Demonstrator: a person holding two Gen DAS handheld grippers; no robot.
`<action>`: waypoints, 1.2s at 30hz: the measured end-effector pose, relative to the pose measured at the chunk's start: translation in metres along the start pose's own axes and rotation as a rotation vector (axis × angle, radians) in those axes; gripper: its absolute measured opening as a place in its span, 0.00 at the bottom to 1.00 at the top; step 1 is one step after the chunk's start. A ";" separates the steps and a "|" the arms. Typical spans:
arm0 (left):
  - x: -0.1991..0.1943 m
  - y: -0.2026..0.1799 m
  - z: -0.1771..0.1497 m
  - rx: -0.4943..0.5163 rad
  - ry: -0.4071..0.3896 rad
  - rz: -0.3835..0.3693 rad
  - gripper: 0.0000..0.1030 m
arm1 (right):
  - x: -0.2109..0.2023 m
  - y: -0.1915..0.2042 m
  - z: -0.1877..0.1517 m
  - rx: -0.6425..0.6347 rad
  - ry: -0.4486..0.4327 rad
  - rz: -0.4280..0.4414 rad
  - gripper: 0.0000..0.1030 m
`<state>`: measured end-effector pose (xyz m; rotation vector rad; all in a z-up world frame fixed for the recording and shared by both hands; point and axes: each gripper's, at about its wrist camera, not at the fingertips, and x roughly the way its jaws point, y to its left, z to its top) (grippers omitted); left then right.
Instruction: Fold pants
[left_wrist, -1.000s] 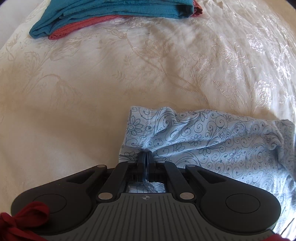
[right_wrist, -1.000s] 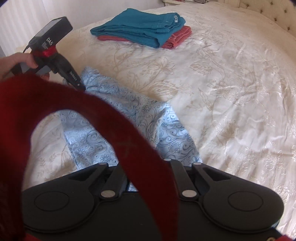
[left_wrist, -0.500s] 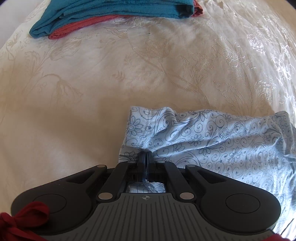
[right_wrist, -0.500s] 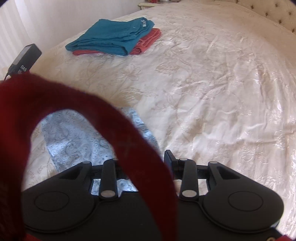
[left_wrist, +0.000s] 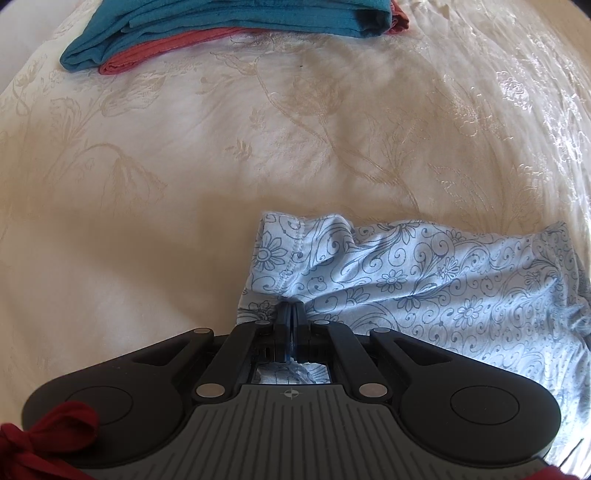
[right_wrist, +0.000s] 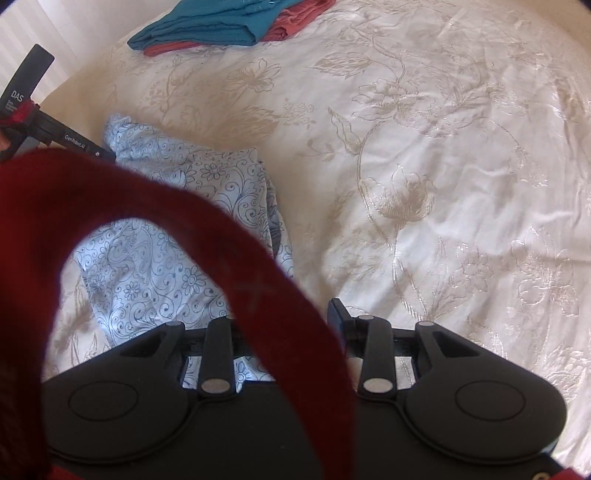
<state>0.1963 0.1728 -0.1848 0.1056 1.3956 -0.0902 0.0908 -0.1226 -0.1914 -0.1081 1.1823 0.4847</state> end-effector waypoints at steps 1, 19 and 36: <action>0.000 0.000 0.000 -0.001 0.001 -0.001 0.02 | 0.002 -0.001 0.000 0.008 0.006 0.010 0.46; -0.018 -0.001 -0.014 -0.010 -0.047 -0.006 0.03 | -0.051 -0.006 -0.019 0.240 -0.197 -0.248 0.33; -0.104 -0.114 -0.082 -0.035 -0.160 -0.016 0.03 | -0.128 -0.066 -0.148 0.230 -0.180 -0.405 0.33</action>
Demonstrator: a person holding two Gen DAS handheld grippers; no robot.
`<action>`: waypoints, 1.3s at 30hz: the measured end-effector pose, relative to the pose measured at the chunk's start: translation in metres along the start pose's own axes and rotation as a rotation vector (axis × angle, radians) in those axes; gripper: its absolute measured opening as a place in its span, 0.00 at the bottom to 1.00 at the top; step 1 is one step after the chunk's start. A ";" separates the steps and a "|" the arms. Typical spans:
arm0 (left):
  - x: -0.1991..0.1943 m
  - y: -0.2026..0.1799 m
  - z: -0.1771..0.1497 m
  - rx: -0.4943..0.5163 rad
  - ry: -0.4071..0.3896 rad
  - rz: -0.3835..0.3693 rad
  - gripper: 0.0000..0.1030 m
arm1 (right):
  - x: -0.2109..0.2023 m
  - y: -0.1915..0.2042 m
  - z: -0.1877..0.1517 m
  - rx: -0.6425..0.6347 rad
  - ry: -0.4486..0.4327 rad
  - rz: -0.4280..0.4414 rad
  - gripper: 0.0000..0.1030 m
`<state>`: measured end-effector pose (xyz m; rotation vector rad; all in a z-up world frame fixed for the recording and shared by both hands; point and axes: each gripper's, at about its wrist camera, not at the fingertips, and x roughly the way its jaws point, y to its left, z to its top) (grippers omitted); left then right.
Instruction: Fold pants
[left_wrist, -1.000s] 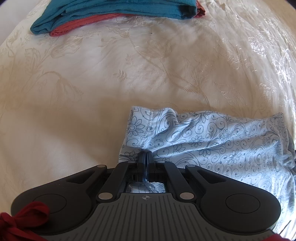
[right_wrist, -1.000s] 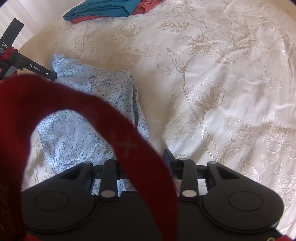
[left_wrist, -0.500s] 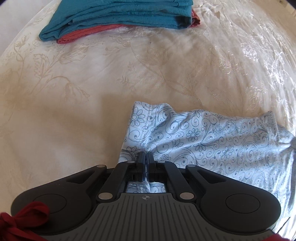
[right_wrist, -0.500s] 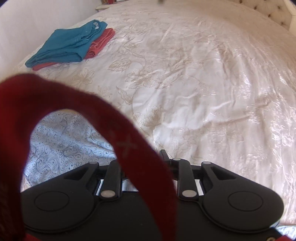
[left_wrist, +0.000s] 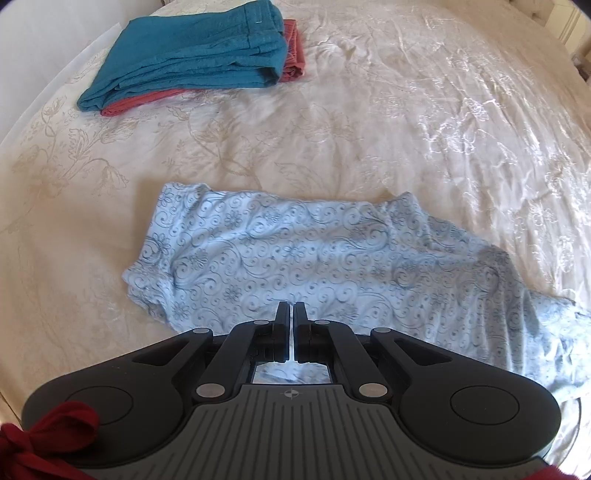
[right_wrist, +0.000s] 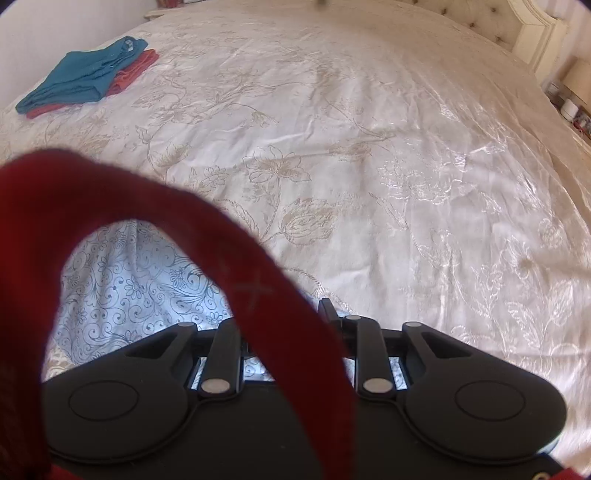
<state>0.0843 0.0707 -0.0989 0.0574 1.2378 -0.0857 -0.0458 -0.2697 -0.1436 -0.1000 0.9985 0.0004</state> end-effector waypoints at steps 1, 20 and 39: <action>-0.003 -0.010 -0.005 -0.008 0.000 -0.002 0.03 | 0.004 -0.007 0.002 -0.011 0.002 0.019 0.34; -0.001 -0.102 -0.030 -0.067 0.054 0.079 0.03 | 0.061 -0.045 -0.003 -0.137 0.069 0.126 0.04; 0.028 -0.109 -0.006 -0.014 0.098 0.036 0.03 | 0.052 0.010 -0.002 -0.284 0.031 0.374 0.04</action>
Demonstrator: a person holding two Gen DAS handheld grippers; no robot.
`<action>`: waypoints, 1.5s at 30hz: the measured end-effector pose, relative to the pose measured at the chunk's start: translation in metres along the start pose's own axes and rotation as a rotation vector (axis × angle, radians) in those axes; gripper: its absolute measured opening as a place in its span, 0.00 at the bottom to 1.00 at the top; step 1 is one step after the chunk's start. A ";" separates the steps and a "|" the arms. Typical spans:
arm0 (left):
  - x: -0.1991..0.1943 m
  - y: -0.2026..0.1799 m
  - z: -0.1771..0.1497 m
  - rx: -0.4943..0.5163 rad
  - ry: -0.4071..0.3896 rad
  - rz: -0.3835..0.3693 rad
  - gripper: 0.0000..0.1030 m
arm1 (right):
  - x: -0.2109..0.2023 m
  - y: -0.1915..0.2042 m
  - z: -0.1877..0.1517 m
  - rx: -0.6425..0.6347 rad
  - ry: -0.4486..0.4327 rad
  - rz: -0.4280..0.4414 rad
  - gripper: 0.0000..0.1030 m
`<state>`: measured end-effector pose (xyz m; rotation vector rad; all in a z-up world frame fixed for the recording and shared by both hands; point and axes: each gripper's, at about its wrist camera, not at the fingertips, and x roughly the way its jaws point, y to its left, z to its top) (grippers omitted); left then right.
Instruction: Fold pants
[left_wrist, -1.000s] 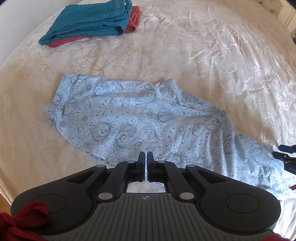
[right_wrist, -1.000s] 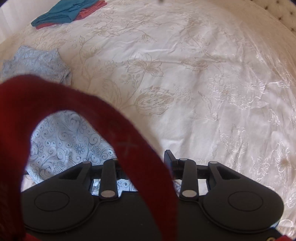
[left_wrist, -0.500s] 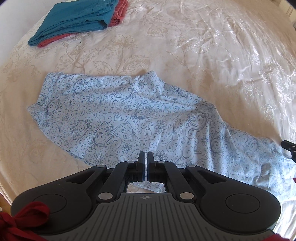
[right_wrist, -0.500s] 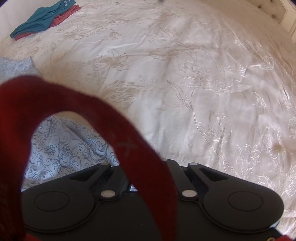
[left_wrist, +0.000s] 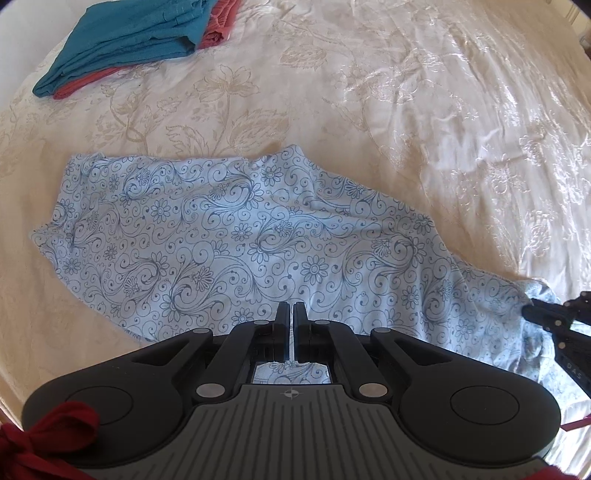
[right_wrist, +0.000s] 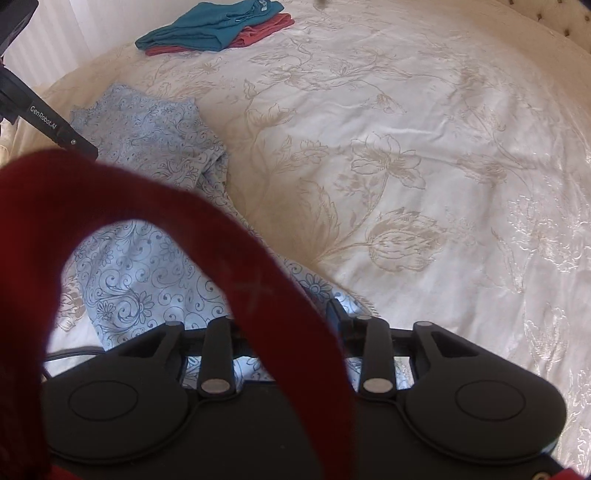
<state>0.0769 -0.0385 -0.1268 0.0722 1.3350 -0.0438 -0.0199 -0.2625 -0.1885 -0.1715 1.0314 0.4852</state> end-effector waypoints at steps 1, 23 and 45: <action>0.000 0.000 0.001 0.001 -0.001 0.002 0.03 | -0.004 0.000 0.000 0.014 -0.011 -0.022 0.07; 0.005 -0.028 -0.012 0.098 0.043 0.001 0.03 | -0.130 -0.094 -0.160 0.716 -0.012 -0.487 0.50; -0.021 -0.062 -0.036 0.169 -0.001 0.015 0.03 | -0.131 -0.121 -0.194 0.908 -0.041 -0.416 0.09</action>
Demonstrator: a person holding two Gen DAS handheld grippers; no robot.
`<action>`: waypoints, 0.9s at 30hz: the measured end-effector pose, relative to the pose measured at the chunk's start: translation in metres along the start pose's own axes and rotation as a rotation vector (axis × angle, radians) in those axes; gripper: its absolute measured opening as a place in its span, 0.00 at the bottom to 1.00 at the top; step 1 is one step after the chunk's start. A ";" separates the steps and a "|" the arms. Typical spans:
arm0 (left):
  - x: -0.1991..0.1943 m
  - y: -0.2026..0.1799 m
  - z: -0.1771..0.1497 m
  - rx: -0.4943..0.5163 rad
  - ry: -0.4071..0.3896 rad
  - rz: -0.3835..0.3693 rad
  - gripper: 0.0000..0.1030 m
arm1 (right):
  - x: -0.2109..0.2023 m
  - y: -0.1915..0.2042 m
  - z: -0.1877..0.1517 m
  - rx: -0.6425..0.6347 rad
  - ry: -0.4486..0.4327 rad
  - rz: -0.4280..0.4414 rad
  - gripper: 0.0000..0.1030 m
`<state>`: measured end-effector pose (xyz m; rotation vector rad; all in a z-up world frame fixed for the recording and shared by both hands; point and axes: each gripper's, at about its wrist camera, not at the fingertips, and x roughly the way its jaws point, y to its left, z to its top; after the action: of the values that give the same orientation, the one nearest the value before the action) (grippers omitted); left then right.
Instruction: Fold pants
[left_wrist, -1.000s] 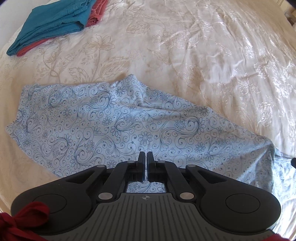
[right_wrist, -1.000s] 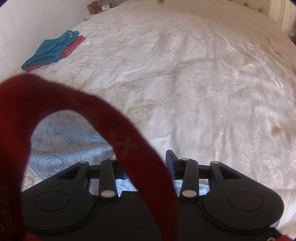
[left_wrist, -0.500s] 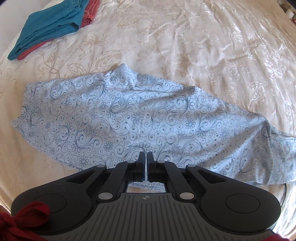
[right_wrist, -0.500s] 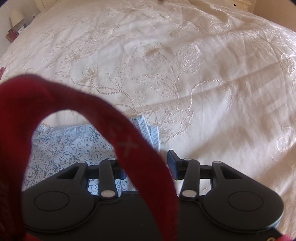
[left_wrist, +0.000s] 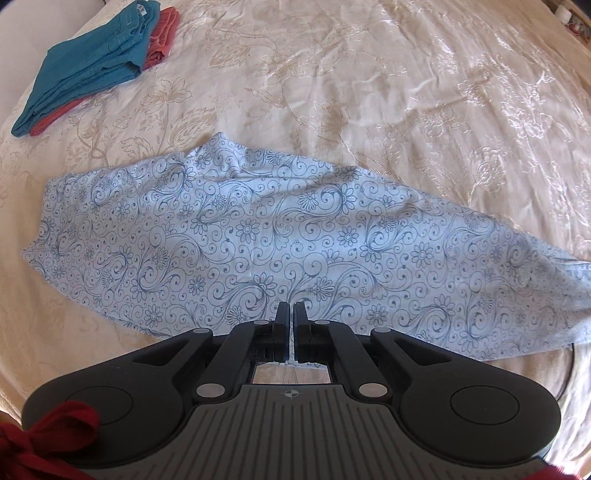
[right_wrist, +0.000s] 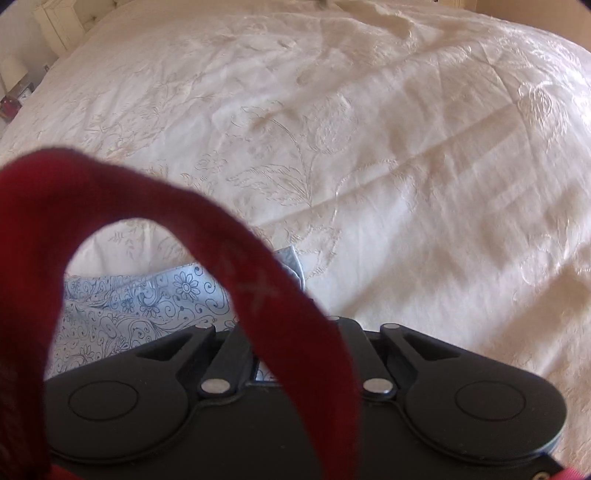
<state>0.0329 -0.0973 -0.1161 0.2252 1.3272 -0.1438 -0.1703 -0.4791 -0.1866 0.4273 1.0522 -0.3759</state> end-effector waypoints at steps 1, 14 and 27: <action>0.000 -0.003 -0.001 0.007 0.001 -0.002 0.03 | 0.001 0.005 -0.002 -0.031 0.002 0.002 0.10; -0.010 -0.032 -0.017 0.044 -0.012 -0.034 0.03 | -0.013 0.082 0.002 -0.532 -0.142 0.051 0.43; -0.014 -0.001 -0.029 -0.074 0.008 0.014 0.03 | 0.027 0.160 -0.016 -1.226 -0.074 0.212 0.41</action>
<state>0.0017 -0.0913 -0.1092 0.1732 1.3358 -0.0818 -0.0912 -0.3361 -0.1927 -0.5707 0.9689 0.4597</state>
